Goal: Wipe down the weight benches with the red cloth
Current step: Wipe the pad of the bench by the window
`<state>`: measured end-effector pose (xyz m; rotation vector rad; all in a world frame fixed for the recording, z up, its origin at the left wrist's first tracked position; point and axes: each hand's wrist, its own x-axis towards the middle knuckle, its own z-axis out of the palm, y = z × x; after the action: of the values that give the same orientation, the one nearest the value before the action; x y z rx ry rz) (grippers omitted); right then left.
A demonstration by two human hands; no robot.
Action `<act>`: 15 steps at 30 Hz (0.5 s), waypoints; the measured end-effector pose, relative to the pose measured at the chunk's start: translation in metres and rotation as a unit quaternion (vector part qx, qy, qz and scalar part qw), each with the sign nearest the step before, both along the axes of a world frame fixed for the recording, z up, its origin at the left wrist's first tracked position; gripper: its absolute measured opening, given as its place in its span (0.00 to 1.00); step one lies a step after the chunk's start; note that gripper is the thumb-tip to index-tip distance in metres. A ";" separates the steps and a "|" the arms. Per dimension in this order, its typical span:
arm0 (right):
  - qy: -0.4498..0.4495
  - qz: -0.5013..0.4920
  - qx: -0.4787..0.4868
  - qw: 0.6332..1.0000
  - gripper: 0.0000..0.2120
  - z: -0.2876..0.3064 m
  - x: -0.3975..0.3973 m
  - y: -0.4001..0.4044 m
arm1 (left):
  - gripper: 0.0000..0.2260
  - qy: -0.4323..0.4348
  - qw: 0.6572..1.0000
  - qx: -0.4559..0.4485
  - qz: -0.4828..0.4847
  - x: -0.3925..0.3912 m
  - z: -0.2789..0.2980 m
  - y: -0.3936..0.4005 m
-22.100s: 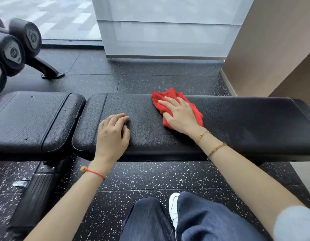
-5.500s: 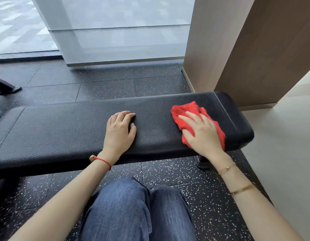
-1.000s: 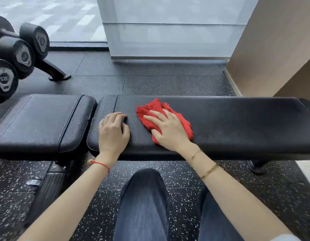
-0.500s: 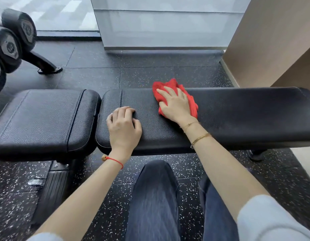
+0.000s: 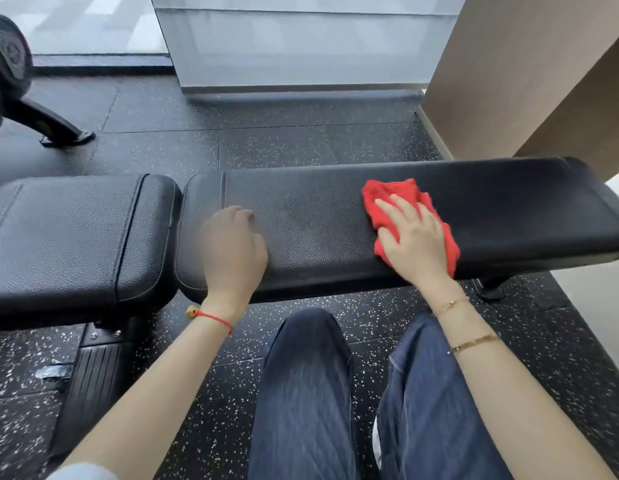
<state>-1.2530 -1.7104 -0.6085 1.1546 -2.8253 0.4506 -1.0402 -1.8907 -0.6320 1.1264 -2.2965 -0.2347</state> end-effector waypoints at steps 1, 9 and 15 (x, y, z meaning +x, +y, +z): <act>-0.007 -0.036 -0.004 0.999 0.24 0.000 -0.009 -0.002 | 0.16 -0.001 1.000 -0.001 0.001 0.000 0.000 0.000; -0.044 0.021 0.027 0.998 0.25 0.005 0.010 -0.083 | 0.18 0.006 1.000 0.009 0.005 -0.001 0.001 0.000; -0.030 0.212 0.028 0.976 0.26 0.002 0.054 -0.072 | 0.16 0.010 1.000 0.026 0.002 0.001 0.002 -0.002</act>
<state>-1.1987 -1.7828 -0.6064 1.7932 -2.6452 0.4326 -1.0393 -1.8932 -0.6299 1.1493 -2.2823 -0.3033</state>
